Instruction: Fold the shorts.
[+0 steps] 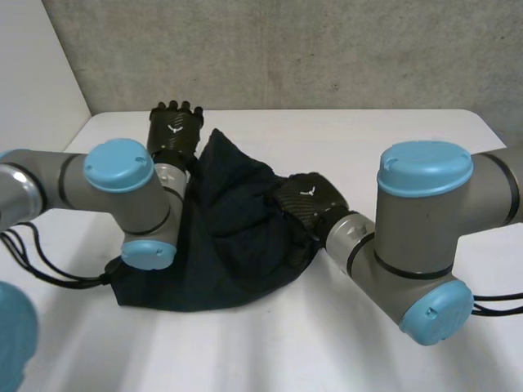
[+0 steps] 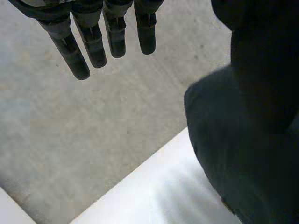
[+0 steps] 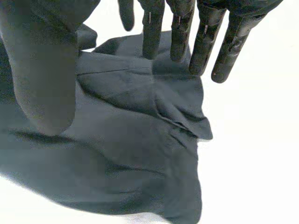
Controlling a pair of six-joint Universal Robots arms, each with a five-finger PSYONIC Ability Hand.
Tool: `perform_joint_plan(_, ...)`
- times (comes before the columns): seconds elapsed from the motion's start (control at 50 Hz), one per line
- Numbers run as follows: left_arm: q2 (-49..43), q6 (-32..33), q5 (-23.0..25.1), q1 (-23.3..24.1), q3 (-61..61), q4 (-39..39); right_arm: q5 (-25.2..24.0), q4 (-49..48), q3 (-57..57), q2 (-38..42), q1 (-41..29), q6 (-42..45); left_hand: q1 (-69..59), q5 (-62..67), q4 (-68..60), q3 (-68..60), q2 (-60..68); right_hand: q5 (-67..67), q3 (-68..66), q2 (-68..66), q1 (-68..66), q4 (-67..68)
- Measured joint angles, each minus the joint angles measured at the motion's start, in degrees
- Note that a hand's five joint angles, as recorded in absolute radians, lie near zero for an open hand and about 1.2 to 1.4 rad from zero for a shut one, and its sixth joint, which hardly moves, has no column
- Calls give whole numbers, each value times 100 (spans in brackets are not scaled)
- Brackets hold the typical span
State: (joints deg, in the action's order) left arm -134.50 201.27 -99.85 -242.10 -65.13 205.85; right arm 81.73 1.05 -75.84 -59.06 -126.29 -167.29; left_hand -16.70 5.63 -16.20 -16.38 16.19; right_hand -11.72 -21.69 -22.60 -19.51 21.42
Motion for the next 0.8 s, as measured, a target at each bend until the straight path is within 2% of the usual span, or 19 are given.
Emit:
perform_joint_plan(0.2, 1696, 33, -38, -123, -1250, -252, -18, 556, -103, -657, 389, 441, 0, -27, 0, 0, 0, -1, -3, 0, 0, 2)
perform_joint_plan(0.34, 2865, 1, 9, -187, -2195, -1155, -49, 818, -512, -1119, 613, 722, 0, -27, 0, 0, 0, -228, -151, -15, -22, 247)
perform_joint_plan(0.4, 3318, -24, 46, -203, -2719, -1795, -44, 847, -792, -1205, 686, 884, -233, 296, -236, -217, 259, -297, -316, -16, -184, 397)
perform_joint_plan(0.5, 3744, -37, 266, -256, -3413, -2213, -61, 807, -1107, -1210, 744, 1002, -428, 582, -492, -466, 485, -336, -397, -237, -230, 456)
perform_joint_plan(0.62, 3983, -28, 1028, -314, -4123, -1958, -289, 514, -1238, -1012, 762, 1038, -407, 479, -429, -441, 454, -227, -324, -220, -209, 359)
perform_joint_plan(0.68, 3970, 0, 1438, -319, -4385, -1592, -587, 138, -1189, -724, 770, 1042, -407, 368, -348, -389, 388, -147, -310, -220, -209, 316)
perform_joint_plan(0.8, 3546, 51, 1650, -291, -4434, -1106, -946, -367, -849, -67, 781, 1058, -407, 359, -341, -389, 383, -147, -310, -220, -210, 316)
